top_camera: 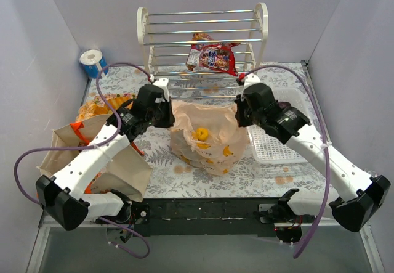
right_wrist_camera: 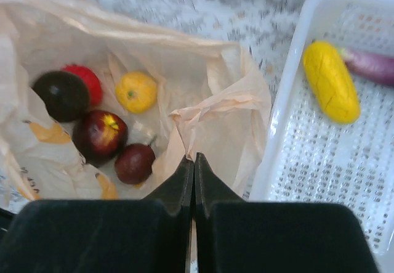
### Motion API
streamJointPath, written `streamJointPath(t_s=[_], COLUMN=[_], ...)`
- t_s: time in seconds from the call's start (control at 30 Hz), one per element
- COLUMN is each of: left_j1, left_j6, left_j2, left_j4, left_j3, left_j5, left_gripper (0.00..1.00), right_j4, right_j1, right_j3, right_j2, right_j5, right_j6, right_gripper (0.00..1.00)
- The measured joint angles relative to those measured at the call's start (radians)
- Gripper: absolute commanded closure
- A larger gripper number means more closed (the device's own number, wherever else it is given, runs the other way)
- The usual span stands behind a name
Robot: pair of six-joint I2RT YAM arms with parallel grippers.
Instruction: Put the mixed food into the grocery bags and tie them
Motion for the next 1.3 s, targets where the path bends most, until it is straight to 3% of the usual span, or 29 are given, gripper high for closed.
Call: streamJointPath(t_s=[0.1,0.2,0.3,0.47,0.63,0.73,0.77,0.8,0.87,0.9,1.0,1.17,1.3], left_j1=[0.0,0.0,0.0,0.0,0.0,0.0,0.0,0.0,0.0,0.0,0.0,0.0,0.0], left_j6=[0.003,0.002,-0.009,-0.045,-0.056,-0.055,-0.051,-0.048,-0.036,-0.027,-0.001,0.079,0.166], left_j2=[0.003,-0.035,-0.131,-0.272,-0.23,-0.127,-0.099,-0.08,-0.082,-0.096,-0.15,-0.213,-0.247], left_j4=[-0.08,-0.048,-0.025,-0.006,0.011,-0.005,-0.009,-0.011,-0.003,0.007,0.04,0.09,0.173], left_j3=[0.181,0.364,0.438,0.348,0.15,0.097,0.092,0.092,0.092,0.092,0.096,0.177,0.224], left_j5=[0.0,0.012,0.049,0.108,0.114,0.123,0.135,0.15,0.173,0.182,0.19,0.187,0.157], left_gripper=[1.0,1.0,1.0,1.0,1.0,1.0,0.73,0.54,0.26,0.12,0.02,0.02,0.02], right_j4=[-0.055,-0.042,-0.007,0.009,-0.013,-0.067,-0.08,-0.107,-0.142,-0.155,-0.182,-0.202,-0.152], right_j1=[-0.001,0.0,-0.001,-0.001,-0.001,-0.004,-0.006,-0.006,-0.008,-0.007,-0.007,-0.007,0.001], right_j3=[0.177,0.351,0.404,0.304,0.101,0.07,0.075,0.097,0.15,0.185,0.284,0.453,0.494], right_j2=[0.028,0.018,-0.049,-0.147,-0.134,-0.091,-0.075,-0.056,-0.026,-0.013,0.004,0.006,-0.003], right_j5=[0.006,0.011,0.014,0.036,0.082,0.08,0.069,0.058,0.037,0.025,-0.011,-0.092,-0.228], right_j6=[-0.029,-0.045,-0.052,-0.046,-0.035,-0.042,-0.047,-0.059,-0.074,-0.092,-0.137,-0.21,-0.306], right_gripper=[0.99,0.99,0.99,0.99,0.98,0.71,0.6,0.45,0.31,0.3,0.23,0.2,0.2])
